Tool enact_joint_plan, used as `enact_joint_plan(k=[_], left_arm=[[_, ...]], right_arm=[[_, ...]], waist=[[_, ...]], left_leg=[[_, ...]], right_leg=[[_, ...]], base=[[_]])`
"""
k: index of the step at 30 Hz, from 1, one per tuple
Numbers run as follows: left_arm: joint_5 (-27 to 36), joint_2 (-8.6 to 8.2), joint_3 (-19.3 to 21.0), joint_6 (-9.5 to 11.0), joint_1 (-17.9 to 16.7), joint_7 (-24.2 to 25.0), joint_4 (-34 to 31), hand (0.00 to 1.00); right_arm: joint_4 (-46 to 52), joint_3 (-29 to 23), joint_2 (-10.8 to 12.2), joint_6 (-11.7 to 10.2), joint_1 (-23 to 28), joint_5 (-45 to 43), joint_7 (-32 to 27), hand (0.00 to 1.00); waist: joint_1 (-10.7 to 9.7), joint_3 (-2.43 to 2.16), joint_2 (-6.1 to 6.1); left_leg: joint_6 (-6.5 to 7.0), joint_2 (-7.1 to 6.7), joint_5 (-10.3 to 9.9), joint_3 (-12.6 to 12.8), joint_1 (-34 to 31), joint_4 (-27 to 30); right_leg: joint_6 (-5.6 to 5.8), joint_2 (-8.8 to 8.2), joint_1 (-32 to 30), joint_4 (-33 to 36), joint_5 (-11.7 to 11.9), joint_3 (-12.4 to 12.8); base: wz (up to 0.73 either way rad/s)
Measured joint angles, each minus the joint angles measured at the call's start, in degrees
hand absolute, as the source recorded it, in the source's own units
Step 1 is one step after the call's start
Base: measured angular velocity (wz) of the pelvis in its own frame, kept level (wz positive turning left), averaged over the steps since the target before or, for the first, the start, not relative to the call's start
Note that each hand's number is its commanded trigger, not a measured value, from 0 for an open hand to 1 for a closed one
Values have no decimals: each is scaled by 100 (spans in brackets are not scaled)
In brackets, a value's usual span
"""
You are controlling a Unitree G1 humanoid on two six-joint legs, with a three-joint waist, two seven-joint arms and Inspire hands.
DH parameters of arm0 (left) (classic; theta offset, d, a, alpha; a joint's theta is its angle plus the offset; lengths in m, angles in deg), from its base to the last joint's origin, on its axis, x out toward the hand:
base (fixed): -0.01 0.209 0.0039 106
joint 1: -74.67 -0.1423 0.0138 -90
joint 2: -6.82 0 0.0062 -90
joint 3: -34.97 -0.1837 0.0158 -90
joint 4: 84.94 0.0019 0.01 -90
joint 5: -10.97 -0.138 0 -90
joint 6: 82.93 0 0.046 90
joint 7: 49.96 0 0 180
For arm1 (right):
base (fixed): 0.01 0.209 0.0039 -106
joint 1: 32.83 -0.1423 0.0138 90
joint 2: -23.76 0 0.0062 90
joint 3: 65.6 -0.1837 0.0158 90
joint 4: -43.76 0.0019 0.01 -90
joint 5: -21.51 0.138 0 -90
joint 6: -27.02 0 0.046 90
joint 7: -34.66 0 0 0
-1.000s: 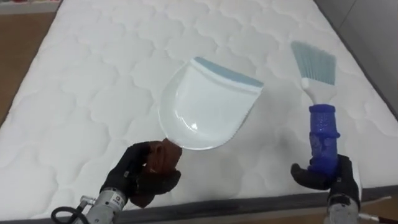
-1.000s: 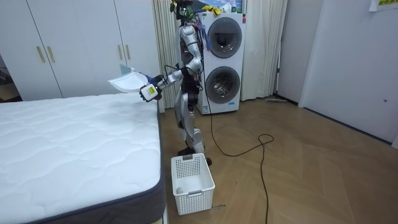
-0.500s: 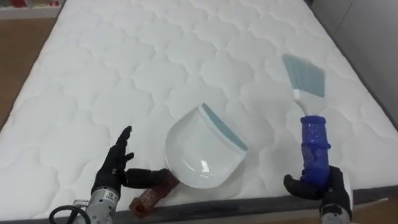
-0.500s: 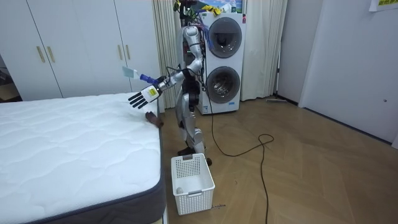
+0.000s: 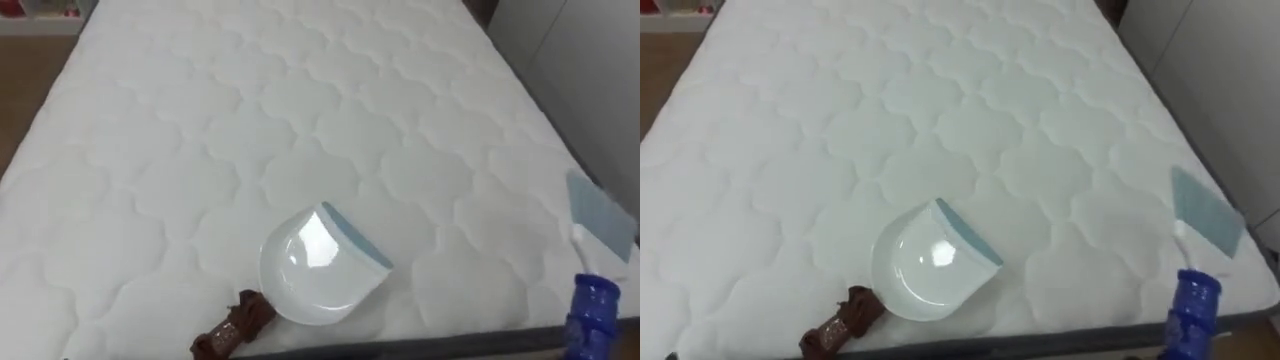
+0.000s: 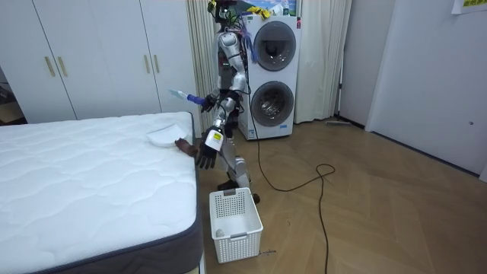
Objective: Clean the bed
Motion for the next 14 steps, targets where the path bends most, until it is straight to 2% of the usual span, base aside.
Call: enact_joint_plan(k=[1, 2, 4, 5, 7, 12, 14], left_arm=[[43, 3, 43, 19, -52, -32, 114, 0], [52, 6, 117, 54, -84, -41, 358, 0], [52, 2, 192, 58, -112, -16, 762, 0], [47, 2, 201, 36, -129, 34, 959, 0], [34, 7, 225, 1, -165, 186, 1205, 0], [-75, 4, 281, -404, -165, 720, 1795, 0], [-82, 0, 268, -522, -136, 889, 1844, 0]], right_arm=[[-77, -38, 6, -7, 35, -1, 23, 0], [-249, -78, 8, -5, 92, -22, 78, 0], [-570, -93, 21, 14, 134, -81, 215, 0], [-727, -94, 21, 82, 160, -117, 348, 0], [-832, -106, 26, 225, 211, -236, 577, 0], [-1470, -88, 26, 437, 107, -1030, 1314, 0], [-1629, -89, 29, 551, 89, -1343, 1549, 0]], waist=[[5, 6, 5], [29, 31, 52], [22, 38, 37], [21, 43, 45], [9, 52, 61], [-31, 30, 34], [-43, 30, 38]], left_leg=[[0, 0, 0, -1, 14, -11], [0, 6, 0, 0, 83, -81], [-23, 20, -14, 0, 122, -163], [-67, 45, -72, -7, 137, -185], [-50, 52, -117, -18, 145, -178], [-38, 43, -129, -18, 131, -150], [-39, 52, -128, -20, 130, -150]], right_leg=[[0, 0, 8, -1, 0, -6], [-1, 13, 47, -4, -2, -24], [-2, 36, 53, -3, -3, -29], [-2, 72, 29, -2, -3, -14], [-3, 102, 21, 16, -2, 27], [-12, 106, 2, 15, 11, 29], [-16, 111, 3, 18, 20, 22]], base=[[-5], [-5], [-5], [-8], [-9], [-6], [0]])
